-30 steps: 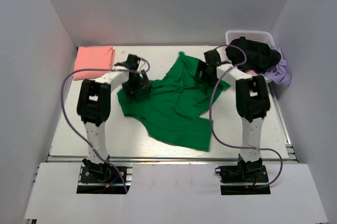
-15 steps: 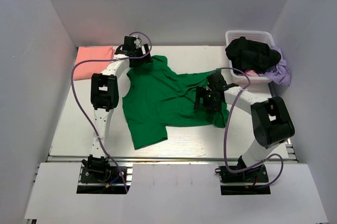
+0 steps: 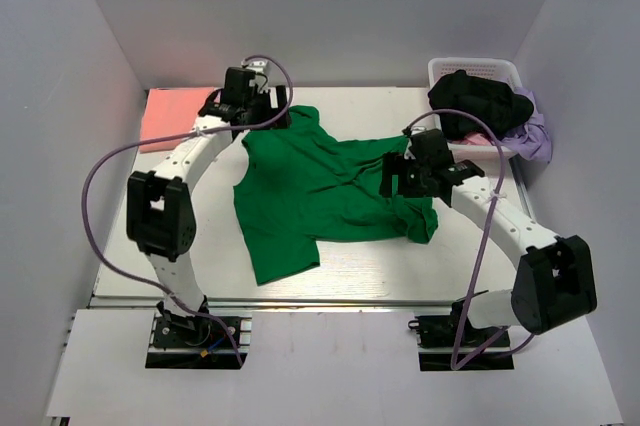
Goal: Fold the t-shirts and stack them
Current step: Flatten out the tshirt
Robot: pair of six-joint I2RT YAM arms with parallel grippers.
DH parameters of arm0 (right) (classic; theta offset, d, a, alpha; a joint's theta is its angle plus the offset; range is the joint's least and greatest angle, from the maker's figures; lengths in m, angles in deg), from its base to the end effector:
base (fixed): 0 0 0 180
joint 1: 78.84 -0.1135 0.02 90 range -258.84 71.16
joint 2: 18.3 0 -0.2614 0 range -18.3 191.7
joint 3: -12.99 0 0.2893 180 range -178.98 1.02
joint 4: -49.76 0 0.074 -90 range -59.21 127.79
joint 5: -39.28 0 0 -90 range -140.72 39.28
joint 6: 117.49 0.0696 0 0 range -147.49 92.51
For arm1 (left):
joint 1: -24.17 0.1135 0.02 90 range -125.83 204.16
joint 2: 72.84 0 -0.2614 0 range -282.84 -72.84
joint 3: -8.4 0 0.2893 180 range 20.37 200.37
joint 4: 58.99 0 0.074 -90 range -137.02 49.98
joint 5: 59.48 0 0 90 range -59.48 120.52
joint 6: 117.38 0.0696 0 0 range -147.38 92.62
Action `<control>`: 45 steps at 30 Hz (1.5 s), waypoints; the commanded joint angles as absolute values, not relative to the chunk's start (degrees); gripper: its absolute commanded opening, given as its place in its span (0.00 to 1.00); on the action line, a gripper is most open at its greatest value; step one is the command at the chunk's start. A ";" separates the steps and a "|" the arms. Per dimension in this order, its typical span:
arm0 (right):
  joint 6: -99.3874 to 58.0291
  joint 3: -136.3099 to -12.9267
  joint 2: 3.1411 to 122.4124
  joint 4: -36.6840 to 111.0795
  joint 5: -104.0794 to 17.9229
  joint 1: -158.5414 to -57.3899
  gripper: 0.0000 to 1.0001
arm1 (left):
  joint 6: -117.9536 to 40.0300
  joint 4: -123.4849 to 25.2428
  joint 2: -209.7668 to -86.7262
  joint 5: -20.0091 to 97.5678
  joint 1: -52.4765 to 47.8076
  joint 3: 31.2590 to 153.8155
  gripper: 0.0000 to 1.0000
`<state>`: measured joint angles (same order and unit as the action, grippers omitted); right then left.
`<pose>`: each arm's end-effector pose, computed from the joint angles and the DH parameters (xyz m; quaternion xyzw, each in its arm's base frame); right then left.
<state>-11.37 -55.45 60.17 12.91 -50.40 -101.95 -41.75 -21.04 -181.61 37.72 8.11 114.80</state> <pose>0.3225 0.1380 0.2144 -0.0577 0.9282 0.1258 0.3453 0.4802 -0.1473 0.2565 0.0397 0.9052 -0.1650 0.3896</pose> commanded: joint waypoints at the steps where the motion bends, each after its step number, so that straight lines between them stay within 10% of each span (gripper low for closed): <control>1: -9.31 -53.31 59.83 5.81 -56.33 -101.96 0.86 | -43.19 -18.19 -176.04 34.21 5.54 105.91 1.00; 11: -6.84 -46.19 62.46 10.28 -53.80 -101.95 0.66 | -47.33 -24.87 -165.49 38.97 -0.44 78.57 1.00; 17: -2.72 -46.44 63.35 10.99 -58.52 -101.69 0.00 | -48.56 -25.40 -166.35 36.25 -0.44 73.54 1.00; 41: -9.30 -61.65 76.25 8.33 -71.99 -89.83 0.00 | -48.40 -20.39 -177.52 20.94 0.70 83.55 1.00; 45: -13.16 -68.31 79.60 9.23 -68.92 -89.38 0.45 | -47.33 -20.39 -179.01 20.94 0.70 89.34 1.00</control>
